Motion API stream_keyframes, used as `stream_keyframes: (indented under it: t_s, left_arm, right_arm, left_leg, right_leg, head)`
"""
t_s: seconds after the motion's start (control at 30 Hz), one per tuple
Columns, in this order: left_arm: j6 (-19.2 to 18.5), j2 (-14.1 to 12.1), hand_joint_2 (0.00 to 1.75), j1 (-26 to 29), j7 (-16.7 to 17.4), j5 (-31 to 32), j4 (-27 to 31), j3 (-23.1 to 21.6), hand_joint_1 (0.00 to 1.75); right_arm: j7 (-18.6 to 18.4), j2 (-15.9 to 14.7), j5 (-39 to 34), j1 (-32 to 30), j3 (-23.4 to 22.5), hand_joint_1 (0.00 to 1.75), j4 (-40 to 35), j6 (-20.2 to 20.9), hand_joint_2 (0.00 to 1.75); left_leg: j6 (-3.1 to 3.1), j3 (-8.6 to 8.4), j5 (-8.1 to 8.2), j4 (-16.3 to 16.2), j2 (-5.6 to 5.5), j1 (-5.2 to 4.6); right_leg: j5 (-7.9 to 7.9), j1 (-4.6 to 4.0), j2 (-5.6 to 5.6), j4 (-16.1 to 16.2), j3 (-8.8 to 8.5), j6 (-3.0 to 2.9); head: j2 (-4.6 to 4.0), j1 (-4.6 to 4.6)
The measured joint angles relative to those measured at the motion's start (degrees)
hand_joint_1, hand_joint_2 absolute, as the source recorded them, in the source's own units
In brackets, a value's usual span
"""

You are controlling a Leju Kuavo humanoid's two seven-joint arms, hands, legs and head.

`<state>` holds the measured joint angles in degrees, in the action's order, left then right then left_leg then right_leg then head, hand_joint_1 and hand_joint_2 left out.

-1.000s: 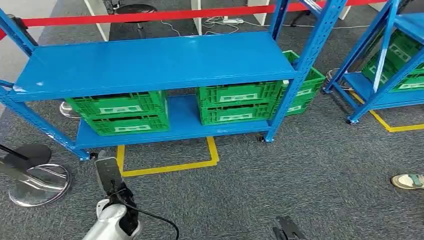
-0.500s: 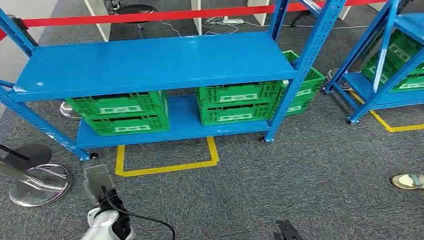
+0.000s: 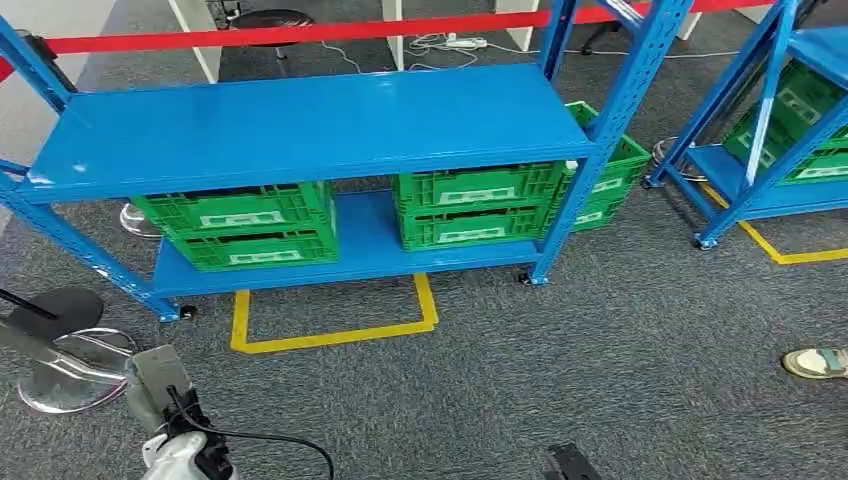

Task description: Take the parts from the cabinet and place them on the table.

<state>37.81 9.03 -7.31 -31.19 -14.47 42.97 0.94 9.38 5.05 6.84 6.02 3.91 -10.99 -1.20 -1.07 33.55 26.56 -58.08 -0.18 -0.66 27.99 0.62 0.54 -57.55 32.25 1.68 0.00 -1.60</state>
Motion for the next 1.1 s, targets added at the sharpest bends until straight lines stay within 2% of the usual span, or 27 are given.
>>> stream_keyframes:
  t_s: [0.2,0.33,0.4,0.53,0.67,0.87,1.0,1.1]
  left_arm:
    - [0.66,-1.25,0.0,-3.06,-0.79,0.15,-9.38,4.66,0.0]
    - [1.24,-1.92,0.0,-4.72,1.8,-0.26,-15.3,7.34,0.0]
    - [-0.04,-2.53,0.0,-4.92,3.38,-1.29,-17.67,9.19,0.0]
    - [-1.51,-3.54,0.0,-4.78,4.3,-1.92,-20.45,11.43,0.0]
    - [-5.72,-4.87,0.0,-4.18,6.99,-5.09,-22.61,14.26,0.0]
    - [-10.45,-5.86,0.0,-1.77,7.83,-7.32,-24.48,18.03,0.0]
    - [-16.13,-6.25,0.0,-1.01,10.12,-10.29,-25.28,20.63,0.0]
    - [-18.08,-6.6,0.0,-0.11,11.13,-12.51,-25.74,22.99,0.0]
  right_arm:
    - [-0.87,0.2,0.7,0.12,0.0,0.0,0.0,0.7,0.0]
    - [-0.46,0.2,0.63,-0.15,-0.72,0.0,0.02,1.01,0.0]
    - [-0.37,0.17,0.9,-0.22,-0.92,0.0,0.02,1.09,0.0]
    - [-0.37,0.17,1.07,-0.25,-1.27,0.0,0.02,1.11,0.0]
    - [-0.37,0.11,1.05,-0.3,-1.53,0.0,0.02,1.07,0.0]
    - [0.11,-0.39,0.68,-0.78,-2.54,0.0,0.02,1.11,0.0]
    - [0.18,-0.77,0.55,-1.5,-3.26,0.0,0.04,1.27,0.0]
    - [0.29,-1.03,0.87,-2.05,-3.39,0.0,0.11,1.44,0.0]
  left_leg:
    - [0.0,-0.01,0.0,0.0,-0.01,0.0]
    - [0.0,0.0,0.0,0.0,0.0,0.0]
    - [0.01,-0.01,0.0,0.0,0.01,0.0]
    - [0.01,0.01,0.01,0.0,0.01,0.0]
    - [0.01,0.0,0.01,0.02,0.02,0.01]
    - [0.01,0.01,0.01,0.01,0.02,0.0]
    - [0.02,0.0,0.02,0.01,0.02,0.0]
    - [0.02,0.01,0.02,0.02,0.02,0.0]
  right_leg:
    - [0.0,0.0,-0.02,0.0,0.01,0.0]
    - [0.01,0.0,0.01,0.0,0.01,-0.01]
    - [0.01,0.0,0.07,0.0,0.04,-0.01]
    - [0.02,0.0,0.03,0.0,0.05,0.0]
    - [0.03,0.0,0.06,0.0,0.03,-0.01]
    - [0.04,0.0,0.04,0.0,0.05,-0.01]
    - [0.04,0.0,0.04,0.01,0.04,0.0]
    - [0.05,0.0,0.05,0.0,0.03,-0.01]
  head:
    - [0.0,0.02]
    - [0.0,0.04]
    - [0.0,0.02]
    - [0.0,0.02]
    - [0.0,0.04]
    - [0.0,0.02]
    - [0.0,0.02]
    - [0.0,0.02]
